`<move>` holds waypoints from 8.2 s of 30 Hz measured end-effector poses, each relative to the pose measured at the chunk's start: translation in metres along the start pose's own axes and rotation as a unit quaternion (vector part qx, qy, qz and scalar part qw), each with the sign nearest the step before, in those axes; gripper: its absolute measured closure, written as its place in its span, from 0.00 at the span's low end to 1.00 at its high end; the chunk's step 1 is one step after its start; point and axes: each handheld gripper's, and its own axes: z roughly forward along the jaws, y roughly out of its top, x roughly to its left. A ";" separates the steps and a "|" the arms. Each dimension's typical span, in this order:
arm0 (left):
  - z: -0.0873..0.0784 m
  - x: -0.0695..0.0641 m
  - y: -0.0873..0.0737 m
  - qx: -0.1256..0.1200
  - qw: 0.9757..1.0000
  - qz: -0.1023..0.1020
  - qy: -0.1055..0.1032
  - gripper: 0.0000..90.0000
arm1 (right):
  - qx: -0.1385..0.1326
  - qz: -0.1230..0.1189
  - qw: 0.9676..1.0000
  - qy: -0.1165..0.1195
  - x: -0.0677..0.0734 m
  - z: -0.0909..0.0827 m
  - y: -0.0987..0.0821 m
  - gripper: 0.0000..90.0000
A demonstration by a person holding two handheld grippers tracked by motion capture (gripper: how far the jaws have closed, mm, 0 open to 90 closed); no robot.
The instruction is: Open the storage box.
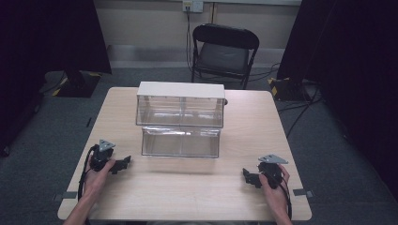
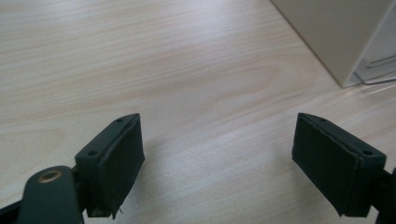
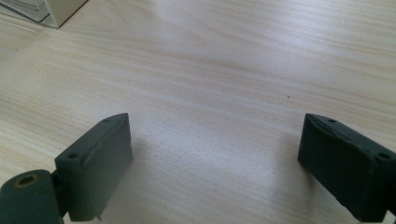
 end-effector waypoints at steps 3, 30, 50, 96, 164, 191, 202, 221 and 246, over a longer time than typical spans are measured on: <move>-0.003 -0.002 0.002 -0.005 1.000 -0.002 -0.008 0.18 | 0.000 0.000 1.000 0.000 0.000 0.000 0.000 0.10; -0.020 -0.047 0.017 -0.053 0.992 0.049 -0.104 0.21 | 0.000 0.000 1.000 0.000 0.000 0.000 0.000 0.10; -0.008 -0.063 0.025 -0.061 0.990 0.066 -0.111 0.21 | 0.000 0.000 1.000 0.000 0.000 0.000 0.000 0.10; -0.010 -0.068 0.030 -0.079 0.982 0.070 -0.157 0.19 | 0.000 0.000 1.000 0.000 0.000 0.000 0.000 0.10; -0.019 -0.068 0.036 -0.105 0.980 0.061 -0.159 0.17 | 0.000 0.000 1.000 0.000 0.000 0.000 0.000 0.10; -0.023 -0.065 0.045 -0.115 0.980 0.054 -0.155 0.17 | 0.000 0.000 1.000 0.000 0.000 0.000 0.000 0.10; -0.028 -0.063 0.052 -0.122 0.980 0.052 -0.148 0.17 | 0.001 0.000 1.000 0.000 0.000 0.000 0.000 0.10; -0.027 -0.061 0.067 -0.123 0.979 0.065 -0.147 0.17 | 0.002 0.000 1.000 -0.001 0.000 0.001 0.001 0.09; -0.025 -0.063 0.080 -0.138 0.979 0.053 -0.139 0.18 | 0.002 0.000 1.000 -0.002 0.000 0.001 0.001 0.09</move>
